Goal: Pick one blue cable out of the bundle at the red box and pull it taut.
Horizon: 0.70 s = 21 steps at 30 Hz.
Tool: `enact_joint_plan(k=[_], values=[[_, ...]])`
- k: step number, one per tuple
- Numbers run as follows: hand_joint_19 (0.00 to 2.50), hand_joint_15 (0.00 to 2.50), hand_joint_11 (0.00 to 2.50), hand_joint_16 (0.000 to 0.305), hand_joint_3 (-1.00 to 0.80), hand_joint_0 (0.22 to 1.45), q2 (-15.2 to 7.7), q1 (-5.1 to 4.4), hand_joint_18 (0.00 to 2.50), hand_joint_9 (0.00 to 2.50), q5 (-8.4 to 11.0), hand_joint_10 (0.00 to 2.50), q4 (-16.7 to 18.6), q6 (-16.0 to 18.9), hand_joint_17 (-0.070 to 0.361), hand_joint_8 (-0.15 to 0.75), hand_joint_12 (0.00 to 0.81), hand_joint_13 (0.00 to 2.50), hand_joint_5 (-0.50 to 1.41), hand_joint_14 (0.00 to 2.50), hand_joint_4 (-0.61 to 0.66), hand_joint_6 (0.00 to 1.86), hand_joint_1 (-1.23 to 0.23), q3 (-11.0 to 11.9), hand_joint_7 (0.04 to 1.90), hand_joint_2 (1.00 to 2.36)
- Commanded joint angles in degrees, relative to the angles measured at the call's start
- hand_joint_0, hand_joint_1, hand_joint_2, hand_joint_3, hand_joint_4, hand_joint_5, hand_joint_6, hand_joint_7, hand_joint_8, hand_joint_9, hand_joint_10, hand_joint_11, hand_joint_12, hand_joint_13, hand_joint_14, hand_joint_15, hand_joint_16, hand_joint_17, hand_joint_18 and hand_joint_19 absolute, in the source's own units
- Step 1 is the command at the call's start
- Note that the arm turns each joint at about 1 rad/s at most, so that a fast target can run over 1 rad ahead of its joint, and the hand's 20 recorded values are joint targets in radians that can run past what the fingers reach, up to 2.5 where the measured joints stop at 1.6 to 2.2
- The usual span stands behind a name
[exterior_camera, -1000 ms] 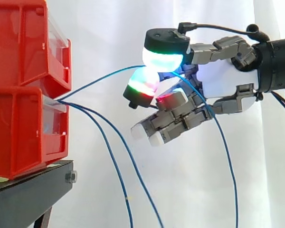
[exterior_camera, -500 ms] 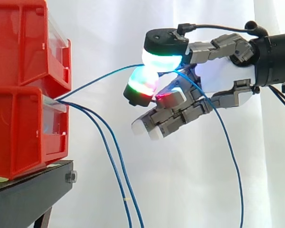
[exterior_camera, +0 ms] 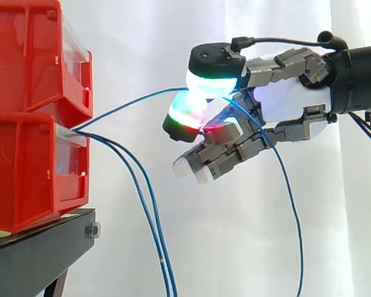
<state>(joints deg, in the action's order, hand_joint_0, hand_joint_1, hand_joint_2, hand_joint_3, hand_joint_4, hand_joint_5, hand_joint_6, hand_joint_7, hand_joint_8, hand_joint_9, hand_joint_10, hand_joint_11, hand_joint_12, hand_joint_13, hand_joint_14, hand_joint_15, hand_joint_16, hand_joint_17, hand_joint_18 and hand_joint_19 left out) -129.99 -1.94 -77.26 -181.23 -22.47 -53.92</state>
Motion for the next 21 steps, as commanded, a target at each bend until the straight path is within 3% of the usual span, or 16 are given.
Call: enact_joint_plan(k=[1,21], values=[[0.24,0.37,1.46,0.050,-0.36,0.68,0.0,0.01,0.49,1.09,0.00,0.06,0.1,-0.1,0.112,0.271,0.380,0.58,-0.21,0.01,0.02,0.91,-0.77,0.0,0.91,1.01],[0.23,0.37,1.45,0.050,-0.39,0.69,0.0,0.01,0.50,1.08,-0.09,0.20,0.0,-0.8,0.112,0.270,0.383,0.59,-0.21,0.01,0.03,0.91,-0.77,0.0,0.90,1.01]])
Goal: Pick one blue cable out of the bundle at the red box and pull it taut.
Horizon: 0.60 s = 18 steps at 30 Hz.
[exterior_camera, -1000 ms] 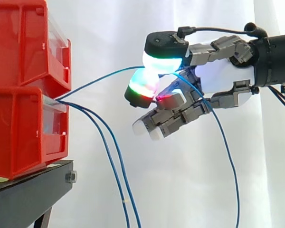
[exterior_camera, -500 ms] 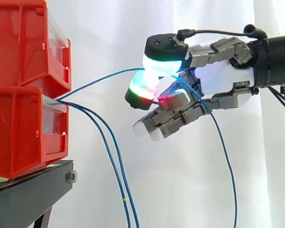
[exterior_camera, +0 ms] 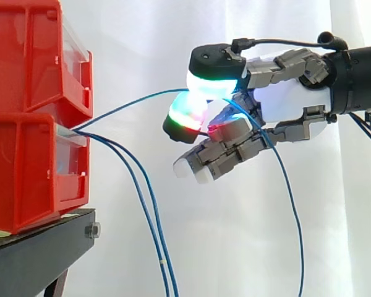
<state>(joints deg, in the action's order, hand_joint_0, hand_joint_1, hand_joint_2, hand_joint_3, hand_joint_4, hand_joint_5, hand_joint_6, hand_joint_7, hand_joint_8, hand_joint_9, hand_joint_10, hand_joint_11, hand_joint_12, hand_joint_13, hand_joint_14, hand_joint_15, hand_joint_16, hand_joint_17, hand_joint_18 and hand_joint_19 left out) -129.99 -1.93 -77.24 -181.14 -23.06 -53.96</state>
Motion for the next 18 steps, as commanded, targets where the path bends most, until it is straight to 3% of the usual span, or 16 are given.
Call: enact_joint_plan(k=[1,5,18], values=[[0.23,0.37,1.44,0.050,-0.40,0.69,0.0,0.00,0.50,1.08,-0.11,0.20,-0.1,-0.2,0.112,0.267,0.382,0.59,-0.21,0.01,0.03,0.91,-0.77,0.0,0.90,1.01],[0.23,0.37,1.45,0.050,-0.40,0.69,0.0,0.18,0.50,1.08,-0.11,0.20,-0.1,-0.7,0.112,0.267,0.382,0.59,-0.21,0.01,0.02,0.91,-0.78,0.0,0.90,1.01],[0.23,0.37,1.44,0.049,-0.41,0.69,1.9,0.62,0.50,1.07,0.07,0.21,-0.8,-6.6,0.111,0.273,0.382,0.59,-0.21,0.01,0.03,0.91,-0.78,0.1,0.90,1.01]])
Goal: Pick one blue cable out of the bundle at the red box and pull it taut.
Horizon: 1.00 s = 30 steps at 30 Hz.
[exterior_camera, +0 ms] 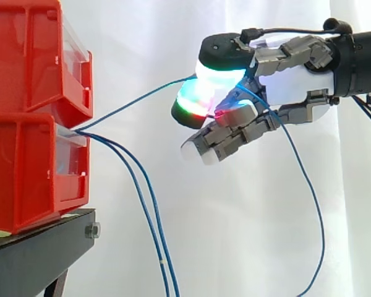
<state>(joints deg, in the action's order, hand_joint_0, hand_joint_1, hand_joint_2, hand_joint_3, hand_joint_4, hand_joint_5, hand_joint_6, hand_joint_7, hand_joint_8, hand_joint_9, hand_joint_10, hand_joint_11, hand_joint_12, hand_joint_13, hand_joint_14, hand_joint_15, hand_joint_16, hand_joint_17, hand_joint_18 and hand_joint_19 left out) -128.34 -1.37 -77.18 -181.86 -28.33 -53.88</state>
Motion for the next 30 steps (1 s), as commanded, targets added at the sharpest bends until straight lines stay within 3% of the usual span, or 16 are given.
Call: enact_joint_plan(k=[1,25,30], values=[[0.23,0.37,1.44,0.049,-0.41,0.69,0.3,0.05,0.50,1.07,0.01,0.20,-0.1,-1.5,0.111,0.267,0.381,0.59,-0.21,0.01,0.03,0.91,-0.78,0.0,0.90,1.01],[0.25,0.37,1.43,0.049,-0.43,0.68,0.3,0.58,0.49,1.06,-0.17,0.19,-0.3,-0.8,0.111,0.271,0.384,0.58,-0.21,0.01,0.06,0.90,-0.77,-0.5,0.89,1.01],[0.25,0.38,1.44,0.049,-0.43,0.67,0.3,0.49,0.48,1.06,-0.25,0.19,-0.1,1.8,0.111,0.269,0.385,0.57,-0.21,0.01,0.07,0.90,-0.76,-3.2,0.89,1.01]])
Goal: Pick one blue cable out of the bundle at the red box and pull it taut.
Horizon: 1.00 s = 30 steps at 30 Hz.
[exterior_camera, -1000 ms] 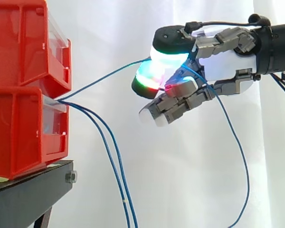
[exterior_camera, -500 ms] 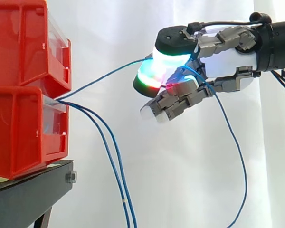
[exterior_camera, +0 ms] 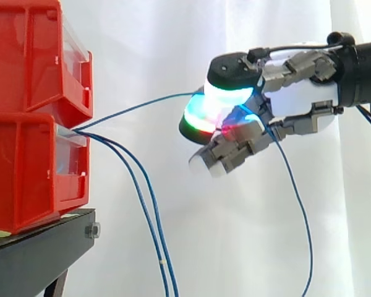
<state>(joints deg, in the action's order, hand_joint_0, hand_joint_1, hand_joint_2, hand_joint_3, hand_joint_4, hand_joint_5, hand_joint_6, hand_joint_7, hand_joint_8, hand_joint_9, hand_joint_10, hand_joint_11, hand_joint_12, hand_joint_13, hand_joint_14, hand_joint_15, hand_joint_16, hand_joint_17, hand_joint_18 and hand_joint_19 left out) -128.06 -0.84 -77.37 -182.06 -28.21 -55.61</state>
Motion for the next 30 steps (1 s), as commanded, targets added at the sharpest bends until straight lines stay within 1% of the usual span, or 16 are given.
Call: enact_joint_plan(k=[1,3,5,15,22,30], values=[[0.26,0.38,1.44,0.049,-0.43,0.67,0.0,-0.03,0.48,1.06,-0.06,0.19,0.1,1.7,0.111,0.271,0.385,0.58,-0.21,0.01,0.07,0.90,-0.76,-1.4,0.89,1.01],[0.26,0.38,1.44,0.049,-0.43,0.67,0.0,-0.21,0.48,1.06,-0.06,0.18,0.4,2.7,0.111,0.277,0.386,0.57,-0.21,0.01,0.07,0.90,-0.76,-2.2,0.89,1.01],[0.26,0.37,1.44,0.049,-0.42,0.66,0.0,-0.30,0.48,1.06,-0.06,0.18,0.5,2.9,0.110,0.274,0.387,0.57,-0.21,0.01,0.07,0.90,-0.76,-2.3,0.89,1.01],[0.26,0.39,1.44,0.049,-0.44,0.64,0.0,-0.30,0.48,1.06,-0.06,0.17,0.6,2.9,0.110,0.272,0.389,0.57,-0.21,0.01,0.09,0.90,-0.73,-2.3,0.87,1.00],[0.27,0.39,1.44,0.050,-0.50,0.60,0.0,-0.30,0.47,1.06,-0.06,0.16,0.6,2.9,0.112,0.278,0.392,0.57,-0.20,0.01,0.10,0.89,-0.68,-2.3,0.85,1.00],[0.28,0.40,1.42,0.051,-0.50,0.56,0.0,-0.30,0.46,1.05,-0.06,0.17,0.6,2.9,0.115,0.293,0.400,0.57,-0.20,0.01,0.10,0.88,-0.63,-2.3,0.84,1.00]])
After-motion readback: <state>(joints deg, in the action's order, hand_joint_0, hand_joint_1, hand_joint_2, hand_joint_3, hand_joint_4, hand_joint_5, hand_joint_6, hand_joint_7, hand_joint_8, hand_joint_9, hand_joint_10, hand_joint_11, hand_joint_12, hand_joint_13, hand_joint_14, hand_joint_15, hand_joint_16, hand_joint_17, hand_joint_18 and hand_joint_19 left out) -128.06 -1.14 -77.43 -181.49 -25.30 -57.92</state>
